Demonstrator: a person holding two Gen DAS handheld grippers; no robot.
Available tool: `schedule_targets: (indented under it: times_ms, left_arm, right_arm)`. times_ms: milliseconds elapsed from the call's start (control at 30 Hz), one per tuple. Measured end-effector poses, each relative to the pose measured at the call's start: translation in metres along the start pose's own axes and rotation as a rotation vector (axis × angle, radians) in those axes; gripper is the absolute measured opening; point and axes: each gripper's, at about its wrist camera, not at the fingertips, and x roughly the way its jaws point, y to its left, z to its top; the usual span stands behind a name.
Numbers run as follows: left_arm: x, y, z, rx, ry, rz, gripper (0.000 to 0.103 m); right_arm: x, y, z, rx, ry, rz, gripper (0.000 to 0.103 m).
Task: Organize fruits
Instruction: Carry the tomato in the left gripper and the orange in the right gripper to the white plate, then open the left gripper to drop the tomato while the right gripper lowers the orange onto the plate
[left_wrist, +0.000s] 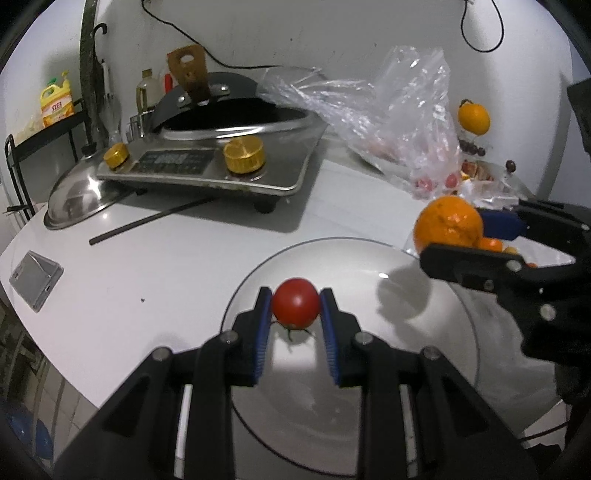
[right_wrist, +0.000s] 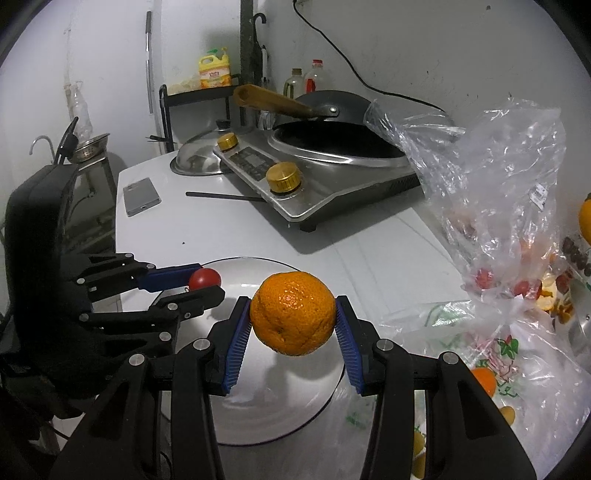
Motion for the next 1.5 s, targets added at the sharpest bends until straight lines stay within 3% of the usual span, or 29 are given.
schedule_targets:
  times_ms: [500,733,800,1367,1500]
  left_arm:
    - [0.023,0.002,-0.001,-0.001,0.039,0.018,0.029]
    - [0.008,0.007,0.001,-0.029,0.004,0.012,0.039]
    - [0.001,0.011,0.001,-0.039,-0.013,0.015,0.054]
    - [-0.015,0.044,-0.012,-0.113,-0.046,0.044,0.055]
    - [-0.017,0.047,-0.015,-0.125,-0.05,0.041,0.061]
  right_arm:
    - [0.018,-0.008,0.0,0.018,0.027,-0.009,0.048]
    - [0.022,-0.006,0.002,0.016,0.035,-0.015,0.048]
    - [0.026,-0.005,0.003,0.018,0.042,-0.015,0.048]
    - [0.073,0.018,0.01,0.003,0.14,0.009,0.048]
    - [0.079,0.019,0.009,0.005,0.152,0.006,0.048]
